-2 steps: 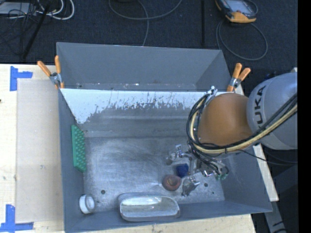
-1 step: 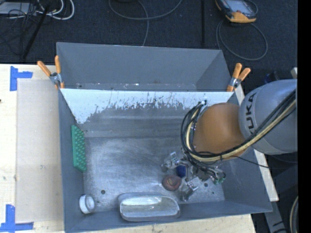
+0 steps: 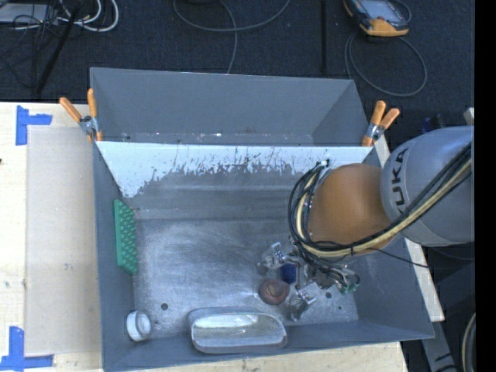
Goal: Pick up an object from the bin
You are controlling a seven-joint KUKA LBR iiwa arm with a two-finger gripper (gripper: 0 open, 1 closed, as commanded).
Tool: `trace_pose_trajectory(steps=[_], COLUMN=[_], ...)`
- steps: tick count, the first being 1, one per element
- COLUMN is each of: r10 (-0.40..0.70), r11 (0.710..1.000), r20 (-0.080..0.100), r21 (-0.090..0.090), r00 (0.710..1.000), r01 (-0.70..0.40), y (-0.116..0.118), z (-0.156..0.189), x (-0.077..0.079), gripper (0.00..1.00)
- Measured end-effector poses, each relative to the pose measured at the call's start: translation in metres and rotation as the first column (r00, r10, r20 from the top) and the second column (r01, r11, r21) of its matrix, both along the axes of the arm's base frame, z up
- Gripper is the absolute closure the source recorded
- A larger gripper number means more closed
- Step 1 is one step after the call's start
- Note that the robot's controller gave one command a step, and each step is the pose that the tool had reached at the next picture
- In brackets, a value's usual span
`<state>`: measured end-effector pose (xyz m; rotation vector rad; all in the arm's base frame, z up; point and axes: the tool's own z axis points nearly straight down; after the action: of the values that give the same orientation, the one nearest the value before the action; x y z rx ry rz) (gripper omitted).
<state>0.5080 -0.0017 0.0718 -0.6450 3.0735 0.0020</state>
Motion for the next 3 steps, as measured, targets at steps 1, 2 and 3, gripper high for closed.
trace_pose_trajectory(steps=[1, 2, 3], r10=[-0.003, -0.007, -0.013], r11=[1.000, 1.000, 1.000], r20=[-0.002, 0.000, -0.002], r21=[-0.001, -0.001, 0.000], r00=[1.000, 1.000, 1.000], r01=[0.003, 0.007, 0.013], y=[0.000, 0.000, 0.000], z=[0.002, 0.023, 0.023], x=[0.000, 0.000, 0.000], gripper=[1.00, 1.00, 1.00])
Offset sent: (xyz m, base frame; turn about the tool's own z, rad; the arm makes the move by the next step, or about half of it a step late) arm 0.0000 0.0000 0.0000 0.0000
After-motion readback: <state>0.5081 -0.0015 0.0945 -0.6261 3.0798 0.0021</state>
